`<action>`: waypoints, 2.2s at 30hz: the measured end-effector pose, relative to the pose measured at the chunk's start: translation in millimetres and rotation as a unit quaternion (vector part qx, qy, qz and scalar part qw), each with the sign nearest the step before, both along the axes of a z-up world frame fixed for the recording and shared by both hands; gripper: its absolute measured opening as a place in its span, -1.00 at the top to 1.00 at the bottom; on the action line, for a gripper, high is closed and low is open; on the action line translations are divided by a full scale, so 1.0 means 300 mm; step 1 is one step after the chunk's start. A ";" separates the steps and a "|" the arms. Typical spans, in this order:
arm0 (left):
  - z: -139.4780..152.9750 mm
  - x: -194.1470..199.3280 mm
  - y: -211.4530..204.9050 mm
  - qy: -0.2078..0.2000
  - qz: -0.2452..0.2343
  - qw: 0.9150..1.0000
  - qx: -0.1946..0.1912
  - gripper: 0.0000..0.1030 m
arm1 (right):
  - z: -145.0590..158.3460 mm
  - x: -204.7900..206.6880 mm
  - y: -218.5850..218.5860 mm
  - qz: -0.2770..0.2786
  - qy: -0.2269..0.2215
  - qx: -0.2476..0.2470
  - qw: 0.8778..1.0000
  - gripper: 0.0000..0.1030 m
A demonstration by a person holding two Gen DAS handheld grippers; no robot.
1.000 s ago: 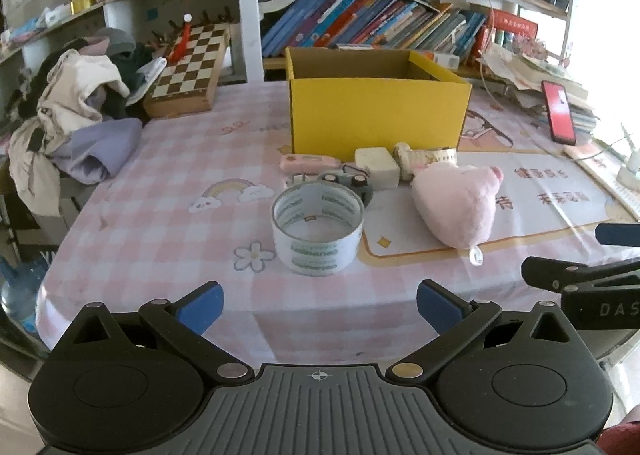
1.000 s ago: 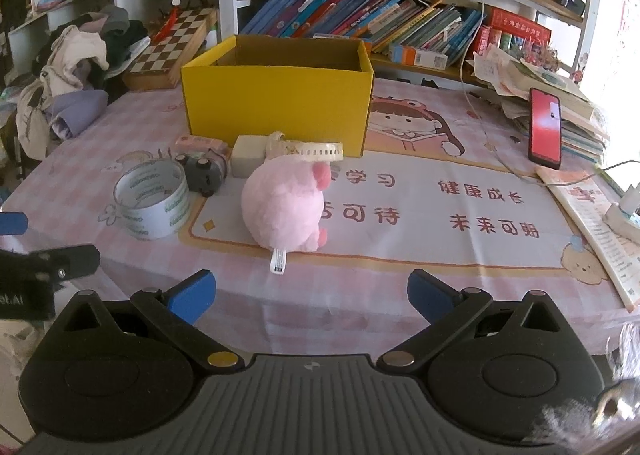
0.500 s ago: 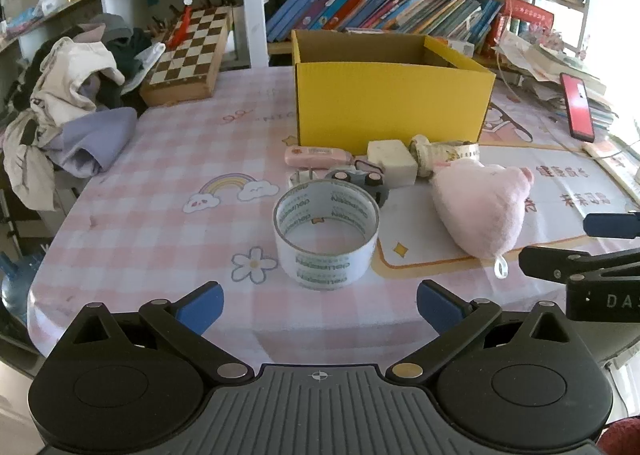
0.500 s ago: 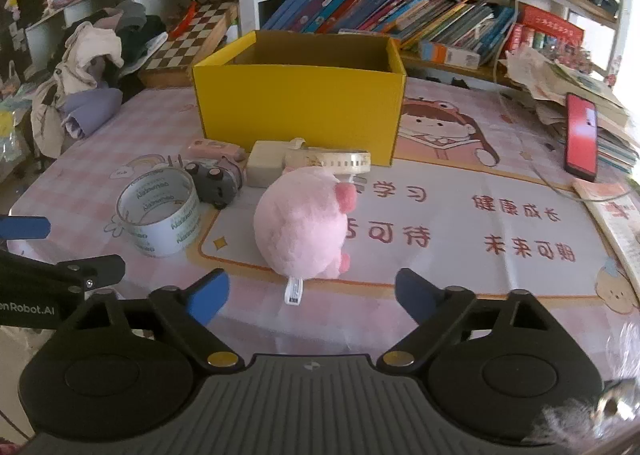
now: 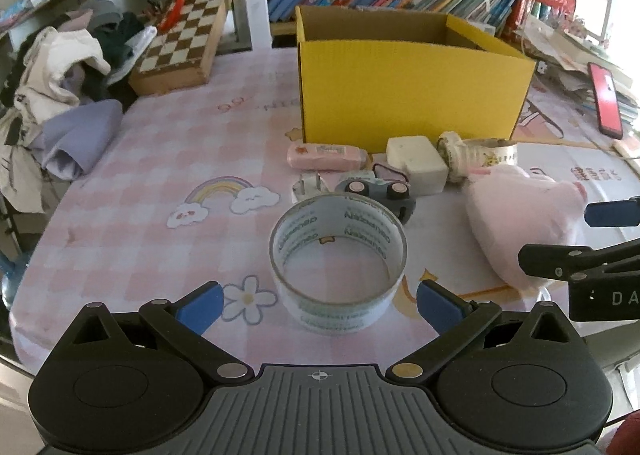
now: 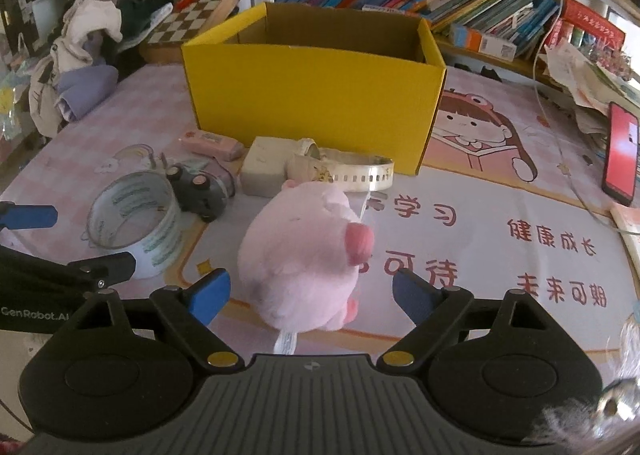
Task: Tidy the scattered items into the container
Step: 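Close the left gripper on the tape roll while the right gripper grasps the pink pig, then carry the tape roll and pig into the yellow box and open both grippers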
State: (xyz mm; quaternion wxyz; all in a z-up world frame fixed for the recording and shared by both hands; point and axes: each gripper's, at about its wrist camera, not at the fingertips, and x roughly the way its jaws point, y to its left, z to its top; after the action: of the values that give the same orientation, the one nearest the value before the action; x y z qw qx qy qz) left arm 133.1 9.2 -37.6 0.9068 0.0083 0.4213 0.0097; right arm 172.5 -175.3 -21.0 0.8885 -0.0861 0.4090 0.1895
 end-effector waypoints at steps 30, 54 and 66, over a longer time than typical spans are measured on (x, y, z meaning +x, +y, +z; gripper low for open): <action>-0.062 0.117 0.003 0.030 -0.016 0.999 -0.030 -0.65 | -0.043 0.111 0.020 0.051 0.034 0.015 0.998 -0.25; 0.184 0.022 0.063 -0.106 -0.022 0.993 -0.054 -0.64 | 0.178 -0.007 -0.024 0.034 -0.084 0.059 0.994 -0.23; 0.329 0.209 -0.001 -0.168 -0.050 0.984 -0.020 -0.65 | 0.311 0.200 -0.043 0.042 -0.135 0.082 0.987 -0.24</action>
State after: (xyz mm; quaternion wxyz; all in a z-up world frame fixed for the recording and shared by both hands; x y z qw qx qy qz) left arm 195.8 9.0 61.2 0.9641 0.0090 0.2617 -0.0429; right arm 232.6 -188.3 72.2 0.9311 -0.0551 0.2642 0.2456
